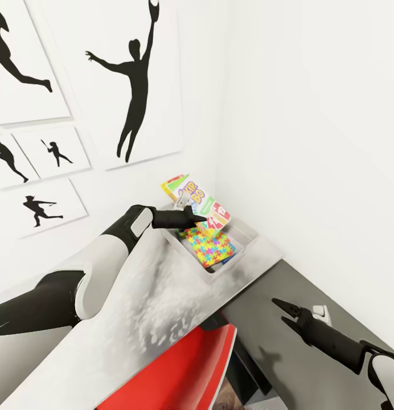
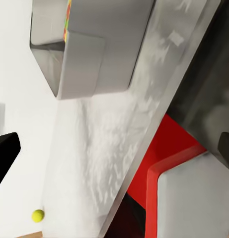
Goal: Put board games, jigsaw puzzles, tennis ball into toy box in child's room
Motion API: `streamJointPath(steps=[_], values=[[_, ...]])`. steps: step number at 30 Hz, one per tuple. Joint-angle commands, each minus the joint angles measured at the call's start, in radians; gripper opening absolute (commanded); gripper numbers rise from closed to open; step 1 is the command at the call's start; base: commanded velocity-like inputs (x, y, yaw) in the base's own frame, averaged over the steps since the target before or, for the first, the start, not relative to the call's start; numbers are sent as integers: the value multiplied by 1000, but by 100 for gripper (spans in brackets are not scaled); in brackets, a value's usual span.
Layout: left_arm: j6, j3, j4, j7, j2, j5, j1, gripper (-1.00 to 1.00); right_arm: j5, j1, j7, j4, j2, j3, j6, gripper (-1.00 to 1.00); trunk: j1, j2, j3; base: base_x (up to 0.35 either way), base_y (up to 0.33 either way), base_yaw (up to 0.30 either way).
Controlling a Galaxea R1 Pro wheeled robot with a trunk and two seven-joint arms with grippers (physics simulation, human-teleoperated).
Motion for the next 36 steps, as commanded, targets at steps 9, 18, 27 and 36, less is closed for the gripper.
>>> streamJointPath(steps=[9,18,27,36], values=[[-14,3,1,-3,3,-6,-1,-100,10,0,21,0,0,-3,5,100,1,-2,-17,0,0,0],[-21,1,1,-5,3,-7,-1,-100,10,0,21,0,0,-14,5,100,1,-2,-31,0,0,0],[-23,1,1,-6,5,-7,0,-100,3,15,344,-1,2,-51,96,100,1,-2,-46,0,0,2],[-23,3,1,-6,5,-7,0,-100,9,16,589,0,2,-132,96,100,1,-2,-61,0,0,81]])
